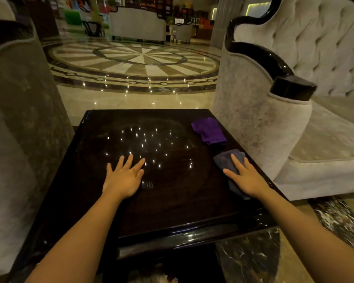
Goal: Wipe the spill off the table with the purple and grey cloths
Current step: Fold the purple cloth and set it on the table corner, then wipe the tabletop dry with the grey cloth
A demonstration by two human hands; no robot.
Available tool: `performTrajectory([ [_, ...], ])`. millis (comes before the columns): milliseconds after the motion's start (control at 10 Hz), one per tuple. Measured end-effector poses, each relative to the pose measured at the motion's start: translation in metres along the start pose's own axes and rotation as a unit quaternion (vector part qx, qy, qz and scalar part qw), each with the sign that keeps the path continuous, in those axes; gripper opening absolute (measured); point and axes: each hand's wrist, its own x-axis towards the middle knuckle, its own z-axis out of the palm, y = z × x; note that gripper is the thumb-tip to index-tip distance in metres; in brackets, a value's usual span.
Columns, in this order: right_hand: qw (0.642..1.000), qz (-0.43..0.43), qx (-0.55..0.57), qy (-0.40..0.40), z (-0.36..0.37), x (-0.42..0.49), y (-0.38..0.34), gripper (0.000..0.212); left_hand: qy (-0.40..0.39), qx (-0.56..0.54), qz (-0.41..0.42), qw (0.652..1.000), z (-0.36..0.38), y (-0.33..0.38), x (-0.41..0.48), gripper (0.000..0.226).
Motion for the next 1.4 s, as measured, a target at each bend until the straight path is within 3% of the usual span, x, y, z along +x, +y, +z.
performTrajectory([
  [100, 1.000, 0.013, -0.013, 0.009, 0.004, 0.003, -0.008, 0.077, -0.002, 0.003, 0.000, 1.000, 0.001, 0.000, 0.002, 0.049],
  [400, 0.999, -0.012, -0.038, -0.005, 0.021, 0.025, -0.058, 0.057, 0.002, 0.001, 0.005, 1.000, 0.004, -0.003, 0.005, 0.049],
  [700, 0.981, -0.187, -0.032, -0.035, 0.053, -0.032, -0.113, 0.053, 0.002, -0.004, -0.001, 1.000, 0.004, -0.004, 0.009, 0.049],
  [1100, 0.912, -0.402, -0.004, -0.086, 0.079, -0.116, -0.153, 0.052, -0.017, -0.059, -0.001, 0.998, -0.005, -0.005, 0.009, 0.053],
  [1200, 0.886, -0.456, 0.001, -0.088, 0.082, -0.138, -0.153, 0.049, 0.015, -0.101, -0.003, 0.995, -0.011, -0.006, 0.000, 0.050],
  [1300, 0.861, -0.493, 0.045, -0.113, 0.083, -0.156, -0.147, 0.044, 0.018, -0.084, -0.022, 0.996, -0.012, -0.016, -0.015, 0.050],
  [1400, 0.883, -0.447, 0.100, -0.106, 0.073, -0.157, -0.143, 0.046, 0.041, -0.055, -0.041, 0.997, -0.010, -0.032, -0.031, 0.050],
])
